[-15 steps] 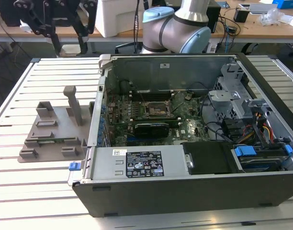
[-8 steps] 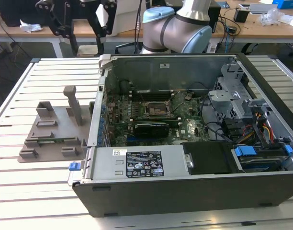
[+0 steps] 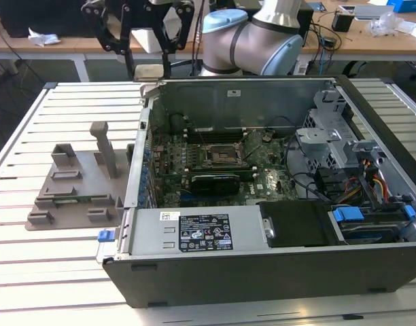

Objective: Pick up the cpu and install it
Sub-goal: 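Pick up the cpu and move it towards the insertion slot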

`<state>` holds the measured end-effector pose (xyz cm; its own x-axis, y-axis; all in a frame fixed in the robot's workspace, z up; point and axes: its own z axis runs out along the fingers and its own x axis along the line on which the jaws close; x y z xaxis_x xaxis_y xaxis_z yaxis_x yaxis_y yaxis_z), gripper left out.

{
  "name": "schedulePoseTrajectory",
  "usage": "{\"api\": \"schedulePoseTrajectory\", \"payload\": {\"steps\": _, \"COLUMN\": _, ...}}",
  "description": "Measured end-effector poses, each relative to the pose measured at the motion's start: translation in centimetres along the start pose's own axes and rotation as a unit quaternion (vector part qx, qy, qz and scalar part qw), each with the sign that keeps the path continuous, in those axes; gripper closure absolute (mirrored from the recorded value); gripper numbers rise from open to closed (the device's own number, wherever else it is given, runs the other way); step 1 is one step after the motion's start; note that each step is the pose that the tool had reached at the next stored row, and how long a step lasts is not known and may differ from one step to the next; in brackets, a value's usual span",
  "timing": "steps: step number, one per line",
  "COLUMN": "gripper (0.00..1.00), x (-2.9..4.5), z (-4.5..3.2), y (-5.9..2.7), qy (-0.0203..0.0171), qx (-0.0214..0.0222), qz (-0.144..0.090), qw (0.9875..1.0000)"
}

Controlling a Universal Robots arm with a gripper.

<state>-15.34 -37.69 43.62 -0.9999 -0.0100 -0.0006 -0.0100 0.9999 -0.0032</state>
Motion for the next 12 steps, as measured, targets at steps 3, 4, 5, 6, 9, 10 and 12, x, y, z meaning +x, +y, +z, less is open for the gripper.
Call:
{"api": "schedulePoseTrajectory", "payload": {"steps": 3, "gripper": 0.45, "x": -1.56, "z": 0.11, "y": -0.01, "qy": 0.0002, "qx": 0.0000, "qz": 0.000, "qw": 1.0000}}
{"api": "schedulePoseTrajectory", "payload": {"steps": 4, "gripper": 0.45, "x": -2.13, "z": 0.16, "y": -0.02, "qy": 0.0003, "qx": 0.0000, "qz": 0.000, "qw": 1.0000}}
{"api": "schedulePoseTrajectory", "payload": {"steps": 5, "gripper": 0.45, "x": -2.83, "z": 0.22, "y": -0.03, "qy": 0.0004, "qx": -0.0001, "qz": 0.000, "qw": 1.0000}}
{"api": "schedulePoseTrajectory", "payload": {"steps": 6, "gripper": 0.45, "x": -3.53, "z": 0.28, "y": -0.03, "qy": 0.0004, "qx": 0.0000, "qz": 0.000, "qw": 1.0000}}
{"api": "schedulePoseTrajectory", "payload": {"steps": 9, "gripper": 0.45, "x": -4.84, "z": 0.46, "y": -0.03, "qy": 0.0009, "qx": -0.0001, "qz": 0.000, "qw": 1.0000}}
{"api": "schedulePoseTrajectory", "payload": {"steps": 10, "gripper": 0.45, "x": -5.40, "z": 0.62, "y": -0.03, "qy": 0.0013, "qx": -0.0001, "qz": 0.000, "qw": 1.0000}}
{"api": "schedulePoseTrajectory", "payload": {"steps": 12, "gripper": 0.45, "x": -6.09, "z": 1.02, "y": 0.00, "qy": 0.0022, "qx": 0.0000, "qz": 0.000, "qw": 1.0000}}
